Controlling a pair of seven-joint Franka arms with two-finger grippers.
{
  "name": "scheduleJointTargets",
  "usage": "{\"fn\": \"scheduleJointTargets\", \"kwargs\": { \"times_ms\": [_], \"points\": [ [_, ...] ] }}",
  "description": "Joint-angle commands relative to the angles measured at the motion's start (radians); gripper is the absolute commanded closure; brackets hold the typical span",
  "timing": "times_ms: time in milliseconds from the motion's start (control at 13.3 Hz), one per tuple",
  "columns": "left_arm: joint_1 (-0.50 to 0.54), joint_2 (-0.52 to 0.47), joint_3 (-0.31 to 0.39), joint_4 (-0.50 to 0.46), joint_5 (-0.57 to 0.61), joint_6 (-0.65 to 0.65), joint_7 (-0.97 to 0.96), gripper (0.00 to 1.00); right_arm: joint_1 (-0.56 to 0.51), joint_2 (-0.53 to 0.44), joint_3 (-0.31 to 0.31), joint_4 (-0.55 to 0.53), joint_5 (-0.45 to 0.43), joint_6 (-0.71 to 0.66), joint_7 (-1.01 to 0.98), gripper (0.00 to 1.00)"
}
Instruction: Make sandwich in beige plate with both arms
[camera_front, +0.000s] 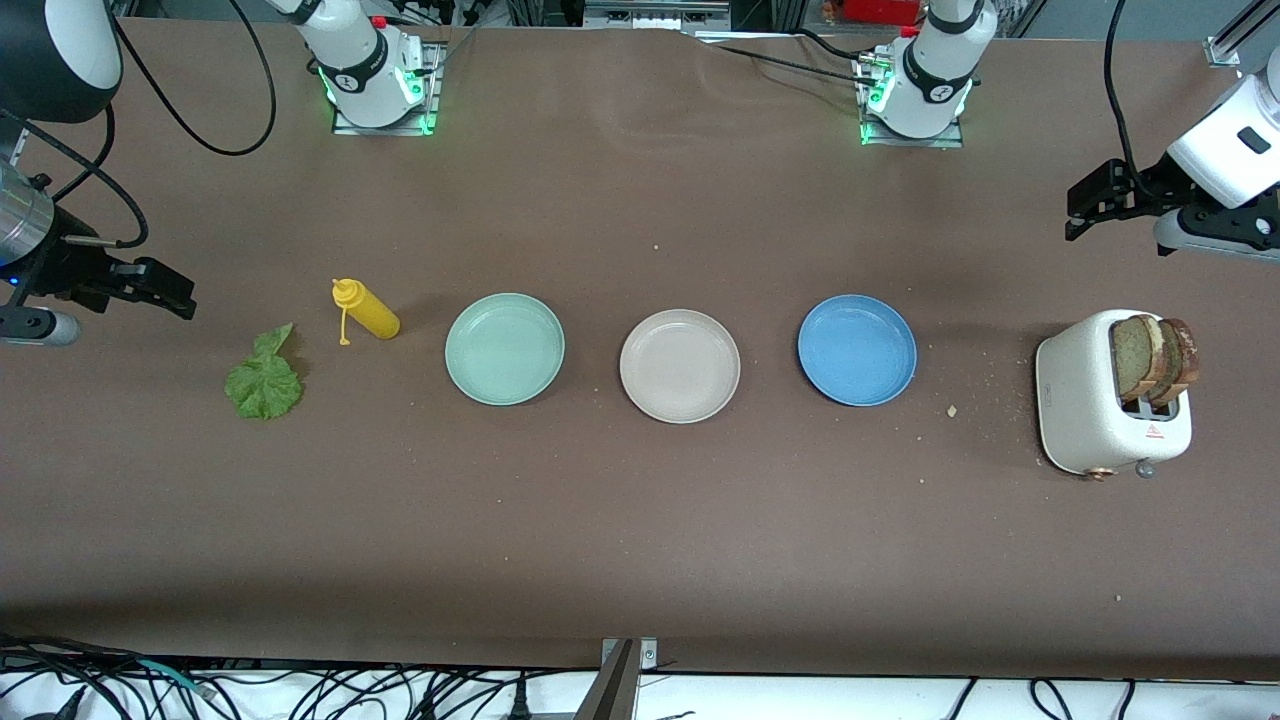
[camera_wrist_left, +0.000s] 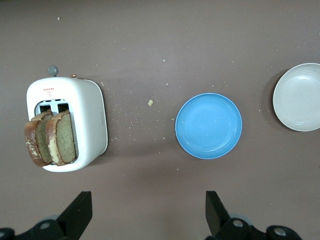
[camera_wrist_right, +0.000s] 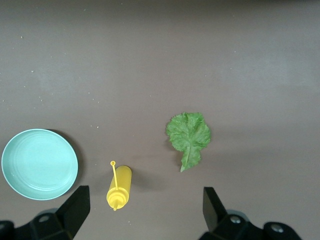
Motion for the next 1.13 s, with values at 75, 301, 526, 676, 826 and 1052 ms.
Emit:
{"fn": "scheduleJointTargets", "kwargs": {
  "times_ms": [75,301,526,676,826,1052],
  "points": [
    [0.015,0.012,-0.008,0.031,-0.015,-0.026,0.002,0.00,0.001,-0.007,0.001,-0.007,0.010,0.005,0.015,0.00],
    [0.015,0.012,-0.008,0.031,-0.014,-0.026,0.000,0.00,0.001,-0.007,0.001,-0.007,0.008,0.005,0.015,0.00],
    [0.015,0.012,-0.008,0.028,-0.014,-0.026,0.000,0.00,0.001,-0.007,0.001,-0.008,0.010,0.005,0.017,0.00],
    [0.017,0.012,-0.007,0.028,-0.014,-0.026,0.000,0.00,0.001,-0.007,0.001,-0.008,0.010,0.006,0.017,0.00],
    [0.017,0.012,-0.007,0.023,-0.012,-0.061,0.000,0.00,0.001,-0.009,0.001,-0.014,0.010,0.006,0.017,0.00],
    [0.017,0.012,-0.008,0.028,0.017,-0.069,0.000,0.00,0.001,-0.009,0.001,-0.014,0.010,0.006,0.017,0.00]
  ]
}}
